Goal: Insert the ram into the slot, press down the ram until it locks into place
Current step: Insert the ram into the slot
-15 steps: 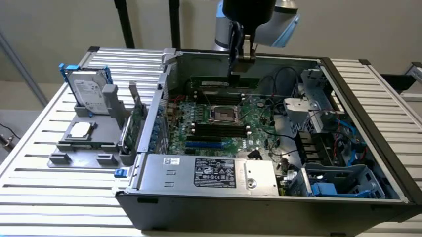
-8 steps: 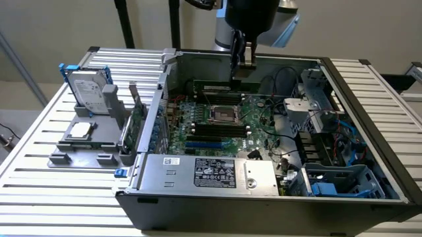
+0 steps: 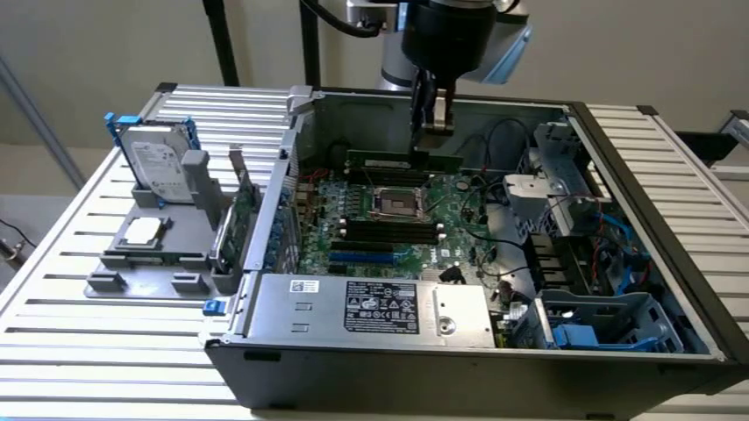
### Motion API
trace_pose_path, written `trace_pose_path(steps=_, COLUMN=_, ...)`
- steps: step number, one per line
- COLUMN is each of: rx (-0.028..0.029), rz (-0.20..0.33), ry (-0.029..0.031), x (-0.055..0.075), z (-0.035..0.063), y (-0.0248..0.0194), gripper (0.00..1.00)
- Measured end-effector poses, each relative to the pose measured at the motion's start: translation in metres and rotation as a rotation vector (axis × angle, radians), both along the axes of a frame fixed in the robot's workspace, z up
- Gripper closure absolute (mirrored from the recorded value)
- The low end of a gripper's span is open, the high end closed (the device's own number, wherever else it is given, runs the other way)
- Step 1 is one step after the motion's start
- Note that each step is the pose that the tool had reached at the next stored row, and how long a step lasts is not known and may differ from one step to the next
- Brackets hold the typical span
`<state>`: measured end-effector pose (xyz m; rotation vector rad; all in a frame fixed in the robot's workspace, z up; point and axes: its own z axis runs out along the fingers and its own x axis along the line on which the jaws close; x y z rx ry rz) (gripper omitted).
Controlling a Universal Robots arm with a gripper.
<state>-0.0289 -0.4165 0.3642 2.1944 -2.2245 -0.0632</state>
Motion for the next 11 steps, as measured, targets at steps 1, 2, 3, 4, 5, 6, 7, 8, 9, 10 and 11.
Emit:
trace_pose_path(steps=1, rx=0.0001, rz=0.000, ry=0.0000, x=0.000, z=-0.0017, y=0.0001, gripper=0.87)
trace_pose_path(steps=2, rx=0.0000, rz=0.000, ry=0.0000, x=0.001, z=-0.0036, y=0.0002, gripper=0.87)
trace_pose_path(steps=3, rx=0.0000, rz=0.000, ry=0.0000, x=0.001, z=-0.0054, y=0.0003, gripper=0.87)
trace_pose_path(steps=4, rx=0.0000, rz=0.000, ry=0.0001, x=0.001, z=-0.0071, y=0.0005, gripper=0.87)
trace_pose_path(steps=5, rx=-0.0001, rz=0.000, ry=0.0001, x=0.002, z=-0.0089, y=0.0005, gripper=0.87)
trace_pose_path(steps=6, rx=-0.0001, rz=-0.001, ry=0.0000, x=0.002, z=-0.0108, y=0.0007, gripper=0.87)
trace_pose_path(steps=7, rx=0.0001, rz=-0.001, ry=0.0000, x=0.003, z=-0.0127, y=0.0008, gripper=0.87)
trace_pose_path(steps=8, rx=-0.0001, rz=-0.001, ry=0.0001, x=0.003, z=-0.0145, y=0.0009, gripper=0.87)
trace_pose_path(steps=9, rx=-0.0001, rz=-0.001, ry=0.0001, x=0.003, z=-0.0163, y=0.0010, gripper=0.87)
trace_pose_path(steps=10, rx=0.0000, rz=-0.001, ry=0.0000, x=0.003, z=-0.0181, y=0.0012, gripper=0.87)
trace_pose_path(steps=11, rx=-0.0001, rz=-0.001, ry=0.0001, x=0.003, z=-0.0199, y=0.0013, gripper=0.87)
